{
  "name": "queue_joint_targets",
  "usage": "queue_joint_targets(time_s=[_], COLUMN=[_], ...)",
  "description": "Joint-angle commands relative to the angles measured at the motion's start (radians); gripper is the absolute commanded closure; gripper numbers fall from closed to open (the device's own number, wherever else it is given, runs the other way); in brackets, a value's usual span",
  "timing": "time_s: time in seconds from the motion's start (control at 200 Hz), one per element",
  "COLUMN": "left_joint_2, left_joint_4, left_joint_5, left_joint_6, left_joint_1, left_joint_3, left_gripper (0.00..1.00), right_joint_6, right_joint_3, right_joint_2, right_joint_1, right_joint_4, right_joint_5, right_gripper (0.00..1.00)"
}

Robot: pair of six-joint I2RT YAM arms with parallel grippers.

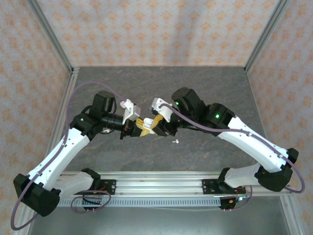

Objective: Insert wireless bluetooth earbuds into charging case

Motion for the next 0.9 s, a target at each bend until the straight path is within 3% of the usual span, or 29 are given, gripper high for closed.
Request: queue_joint_targets(time_s=[0.0,0.16,0.475,0.896], left_joint_2=[-0.015,-0.021,-0.032,-0.089], left_joint_4=[0.025,0.058,0.067,0.198], left_joint_5=[0.004,-0.003,-0.022,-0.269], left_joint_6=[0.017,-0.002,-0.01,-0.165], left_joint_1=[0.006,0.005,0.007,0.005], left_joint_3=[0.02,0.0,-0.008,-0.088], left_gripper=[1.0,1.0,1.0,1.0], right_joint_6=[0.075,0.136,0.242,0.609], right_joint_3=[0.009,0.036,0.054,0.14], right_joint_2=[-0.028,-0.022,-0.024,0.001], right_joint_1=[0.008,0.004,-0.032,-0.013], right_joint_4=[0.046,0.031,0.001,-0.076], right_joint_5=[0.025,0.039,0.074,0.27], right_gripper=[0.58,0.52,0.52,0.57])
